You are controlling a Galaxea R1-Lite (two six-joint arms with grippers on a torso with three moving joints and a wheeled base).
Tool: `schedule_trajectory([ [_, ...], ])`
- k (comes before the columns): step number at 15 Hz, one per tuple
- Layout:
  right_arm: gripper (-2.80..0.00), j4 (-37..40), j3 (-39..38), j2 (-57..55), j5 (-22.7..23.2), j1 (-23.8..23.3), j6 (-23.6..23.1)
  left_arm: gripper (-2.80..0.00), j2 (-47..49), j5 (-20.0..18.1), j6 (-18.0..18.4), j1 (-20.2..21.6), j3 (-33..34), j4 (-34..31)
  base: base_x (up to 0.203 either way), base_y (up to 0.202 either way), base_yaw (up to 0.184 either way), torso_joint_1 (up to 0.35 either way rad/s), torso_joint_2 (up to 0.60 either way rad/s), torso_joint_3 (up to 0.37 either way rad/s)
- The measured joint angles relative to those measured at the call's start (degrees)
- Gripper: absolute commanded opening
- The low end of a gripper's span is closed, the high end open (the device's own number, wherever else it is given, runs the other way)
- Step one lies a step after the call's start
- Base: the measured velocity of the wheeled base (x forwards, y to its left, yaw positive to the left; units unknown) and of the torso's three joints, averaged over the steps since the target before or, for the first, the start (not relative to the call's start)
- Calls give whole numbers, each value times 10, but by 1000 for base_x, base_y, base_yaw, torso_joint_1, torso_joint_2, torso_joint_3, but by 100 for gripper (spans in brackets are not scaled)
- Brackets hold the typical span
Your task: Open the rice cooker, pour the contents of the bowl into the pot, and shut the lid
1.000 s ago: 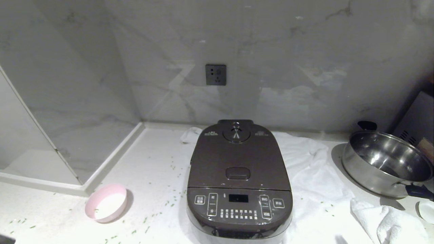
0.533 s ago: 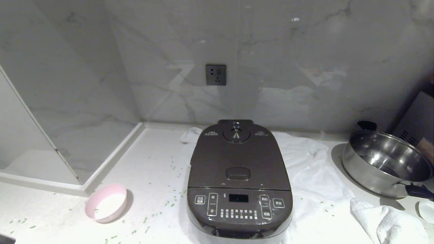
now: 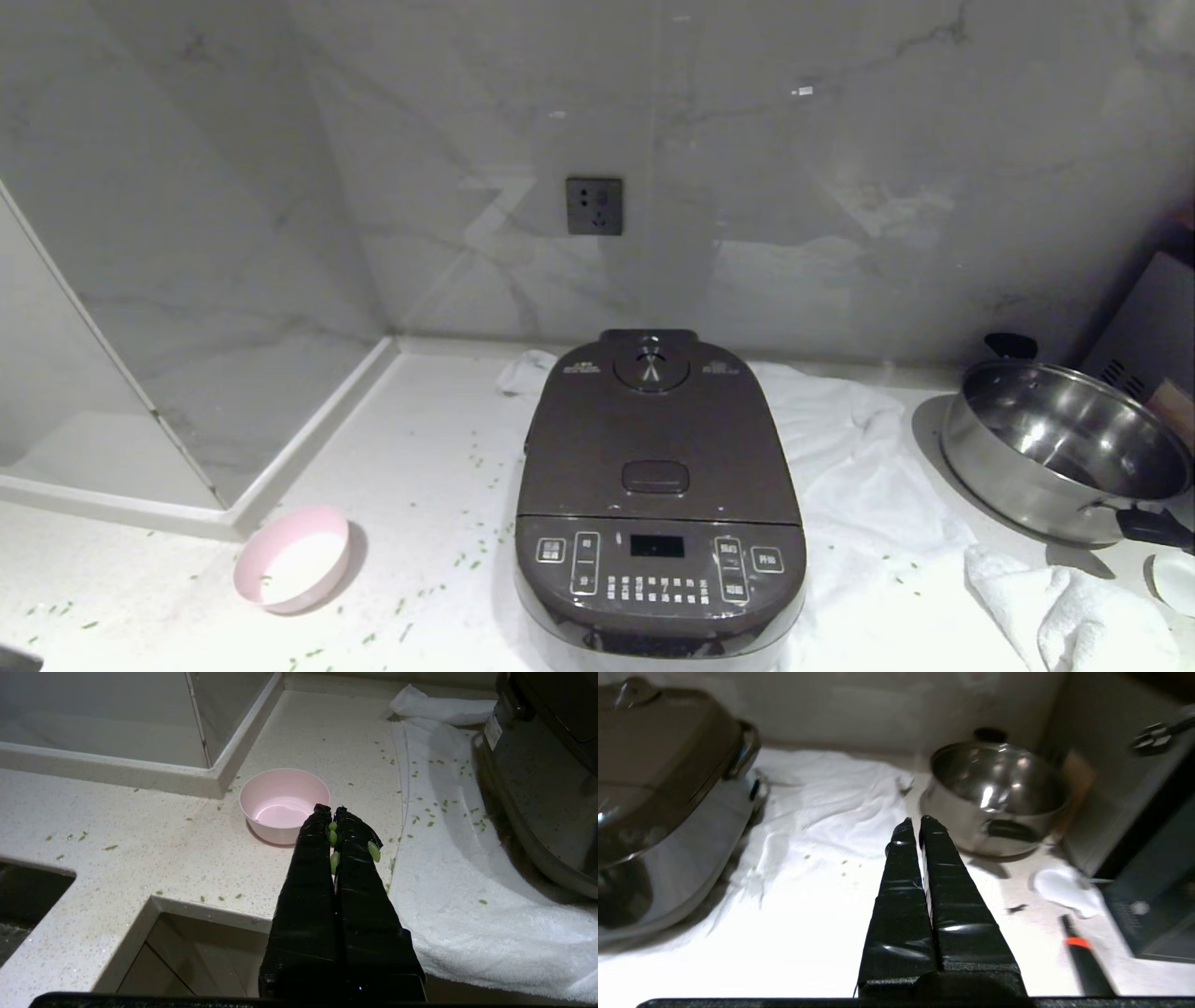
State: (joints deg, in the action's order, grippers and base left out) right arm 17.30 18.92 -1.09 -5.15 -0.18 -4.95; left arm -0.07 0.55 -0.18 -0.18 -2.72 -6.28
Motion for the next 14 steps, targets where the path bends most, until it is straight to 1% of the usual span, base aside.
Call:
schedule_trajectory([
  [3, -280, -62, -95, 9, 20, 0, 0, -280, 0, 0, -1, 0, 0, 0, 0, 0, 0, 0, 0, 0],
  [4, -280, -95, -128, 10, 28, 0, 6, -280, 0, 0, -1, 0, 0, 0, 0, 0, 0, 0, 0, 0],
  [5, -280, -126, -154, 10, 43, 0, 9, -280, 0, 0, -1, 0, 0, 0, 0, 0, 0, 0, 0, 0],
  [6, -280, -142, -167, 10, 58, 1, 10, -280, 0, 0, -1, 0, 0, 0, 0, 0, 0, 0, 0, 0],
  [7, -280, -146, -174, 10, 66, 1, 9, -280, 0, 0, -1, 0, 0, 0, 0, 0, 0, 0, 0, 0],
  [14, -280, -144, -180, 11, 68, 2, 12, -280, 0, 0, -1, 0, 0, 0, 0, 0, 0, 0, 0, 0],
])
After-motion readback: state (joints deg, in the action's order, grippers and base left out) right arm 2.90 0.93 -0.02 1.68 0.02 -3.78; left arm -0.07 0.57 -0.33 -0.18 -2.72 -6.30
